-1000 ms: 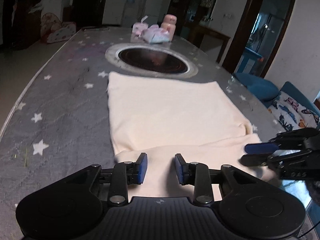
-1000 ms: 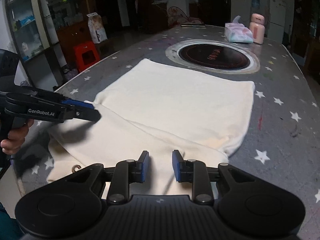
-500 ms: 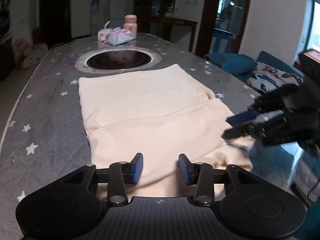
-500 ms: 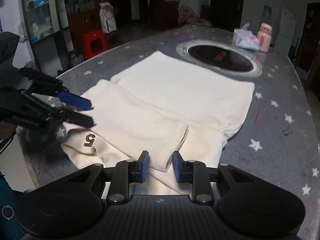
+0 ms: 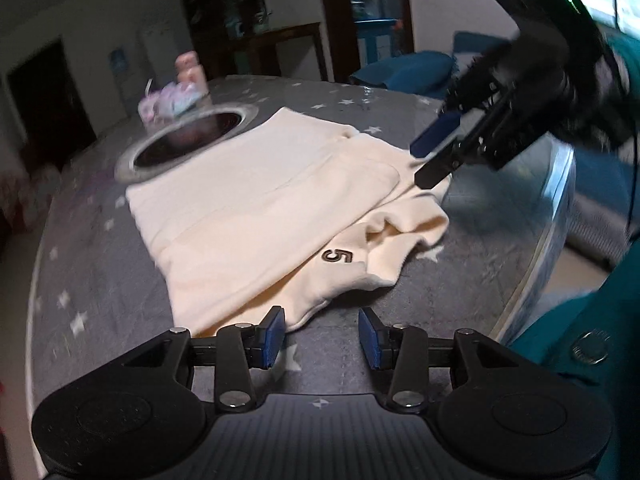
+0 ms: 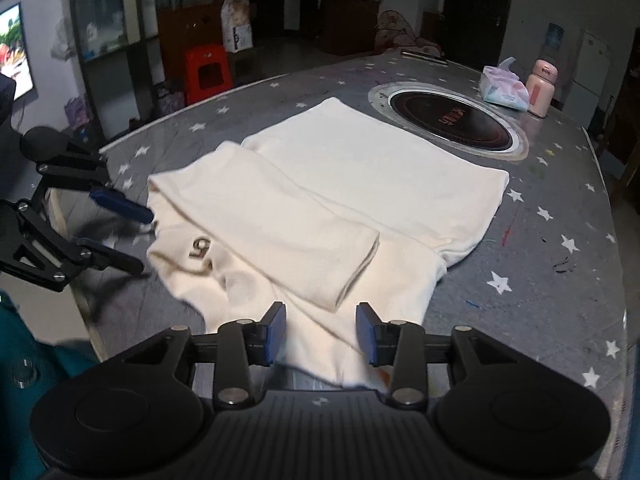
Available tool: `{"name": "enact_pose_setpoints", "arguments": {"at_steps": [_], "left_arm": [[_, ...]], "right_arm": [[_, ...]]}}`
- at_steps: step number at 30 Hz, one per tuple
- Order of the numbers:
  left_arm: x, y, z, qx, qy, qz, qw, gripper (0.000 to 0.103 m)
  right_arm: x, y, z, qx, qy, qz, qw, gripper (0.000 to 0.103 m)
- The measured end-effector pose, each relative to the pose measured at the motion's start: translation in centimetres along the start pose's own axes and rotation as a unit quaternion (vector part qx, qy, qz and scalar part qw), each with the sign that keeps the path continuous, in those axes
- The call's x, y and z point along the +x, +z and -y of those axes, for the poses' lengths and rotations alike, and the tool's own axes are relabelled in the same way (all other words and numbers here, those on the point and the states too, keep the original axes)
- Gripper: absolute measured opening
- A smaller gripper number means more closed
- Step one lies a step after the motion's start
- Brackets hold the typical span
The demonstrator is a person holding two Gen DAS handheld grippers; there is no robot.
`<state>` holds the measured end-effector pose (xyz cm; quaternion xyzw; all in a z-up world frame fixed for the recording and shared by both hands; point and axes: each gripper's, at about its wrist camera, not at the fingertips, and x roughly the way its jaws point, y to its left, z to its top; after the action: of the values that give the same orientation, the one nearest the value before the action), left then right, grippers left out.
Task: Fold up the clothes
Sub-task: 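Grasp the hem with the right gripper while the left gripper grasps the hem too, then lift the hem with both grippers and fold it toward the collar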
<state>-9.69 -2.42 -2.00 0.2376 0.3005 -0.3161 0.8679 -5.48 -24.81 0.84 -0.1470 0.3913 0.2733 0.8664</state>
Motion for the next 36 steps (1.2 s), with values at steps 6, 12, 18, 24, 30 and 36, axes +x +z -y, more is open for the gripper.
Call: {"name": "enact_pose_setpoints", "arguments": {"at_steps": [6, 12, 18, 24, 30, 36], "left_arm": [[0.9, 0.3, 1.0, 0.034, 0.034, 0.031, 0.9983, 0.043], [1.3, 0.9, 0.7, 0.034, 0.038, 0.052, 0.9973, 0.017], [1.9, 2.4, -2.1, -0.042, 0.021, 0.059, 0.9972, 0.010], [3.1, 3.4, -4.7, -0.103, -0.002, 0.050, 0.9934, 0.010], [2.0, 2.4, -4.6, -0.085, 0.002, 0.052, 0.9951, 0.028], [1.4, 0.9, -3.3, -0.038, 0.021, 0.046, 0.9980, 0.045]], "right_arm": [[-0.8, -0.9, -0.7, -0.032, -0.009, -0.014, 0.999, 0.051], [-0.7, -2.1, -2.0, -0.099, -0.021, -0.029, 0.994, 0.057], [0.0, -1.7, -3.3, -0.137, -0.007, -0.004, 0.991, 0.061], [1.8, -1.0, -4.5, -0.157, -0.004, 0.021, 0.987, 0.043], [2.0, 0.8, -2.4, -0.079, 0.013, 0.032, 0.996, 0.011], [1.5, 1.8, -0.4, -0.019, 0.031, 0.041, 0.998, 0.011]]}}
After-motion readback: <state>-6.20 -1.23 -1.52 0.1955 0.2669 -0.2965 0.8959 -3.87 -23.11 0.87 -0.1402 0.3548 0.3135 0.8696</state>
